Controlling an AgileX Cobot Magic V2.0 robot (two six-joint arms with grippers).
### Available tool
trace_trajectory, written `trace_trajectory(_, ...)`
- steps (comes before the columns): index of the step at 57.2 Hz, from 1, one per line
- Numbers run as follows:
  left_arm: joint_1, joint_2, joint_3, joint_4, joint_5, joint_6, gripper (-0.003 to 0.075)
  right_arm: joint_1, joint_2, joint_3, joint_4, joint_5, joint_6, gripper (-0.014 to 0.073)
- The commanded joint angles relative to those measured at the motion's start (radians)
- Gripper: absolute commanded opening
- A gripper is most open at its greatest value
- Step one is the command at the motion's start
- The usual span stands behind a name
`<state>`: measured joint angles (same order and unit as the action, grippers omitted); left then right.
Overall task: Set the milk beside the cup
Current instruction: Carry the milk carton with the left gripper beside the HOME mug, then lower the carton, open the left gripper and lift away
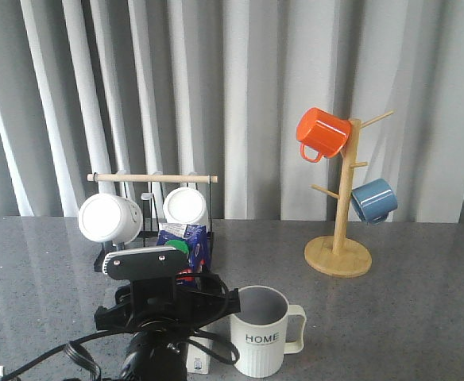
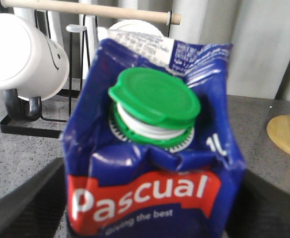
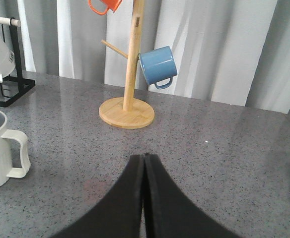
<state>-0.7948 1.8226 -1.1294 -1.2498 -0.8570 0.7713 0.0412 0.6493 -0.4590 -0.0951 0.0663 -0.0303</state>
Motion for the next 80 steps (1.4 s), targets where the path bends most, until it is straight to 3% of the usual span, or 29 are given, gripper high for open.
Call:
trace_trajectory(1,-0.003,-0.044,-0.026,0.031,-0.036,0.003,0.0727,-0.006,-0.003,-0.027,-0.010,-0.072,-0.007,-0.0006)
trace_trajectory(22,-0.006,-0.107,-0.026,0.067,0.020,0.078,0.0713,-0.006,-0.003,-0.027,-0.010,-0.072,-0.007,-0.0006)
trace_trajectory(44,-0.006,-0.342,-0.026,0.093,0.076,0.111,0.0671,-0.006,-0.003,-0.027,-0.010,-0.072,-0.007,-0.0006)
trace_trajectory(48,-0.006,-0.400,-0.026,0.093,0.094,0.176,0.0615,-0.006,-0.003,-0.027,-0.010,-0.072,-0.007,-0.0006)
trace_trajectory(52,-0.006,-0.458,-0.024,0.092,0.115,0.283,0.0505,-0.006,-0.003,-0.027,-0.010,-0.072,-0.007,-0.0006)
trace_trajectory(57,-0.006,-0.530,-0.023,0.066,0.163,0.393,0.0264,-0.006,-0.003,-0.027,-0.010,-0.072,-0.007,-0.0006)
trace_trajectory(60,-0.006,-0.572,-0.023,0.028,0.183,0.421,0.0069,-0.006,-0.003,-0.027,-0.010,-0.072,-0.007,-0.0006)
trace_trajectory(62,-0.006,-0.595,-0.023,-0.005,0.185,0.426,-0.0010,-0.006,-0.003,-0.027,-0.010,-0.072,-0.007,-0.0006)
trace_trajectory(72,-0.006,-0.683,-0.023,-0.173,0.076,0.438,-0.0007,-0.006,-0.003,-0.027,-0.010,-0.072,-0.007,-0.0006)
trace_trajectory(80,-0.006,-0.710,-0.023,-0.185,0.000,0.438,-0.0008,-0.006,-0.003,-0.027,-0.010,-0.072,-0.007,-0.0006)
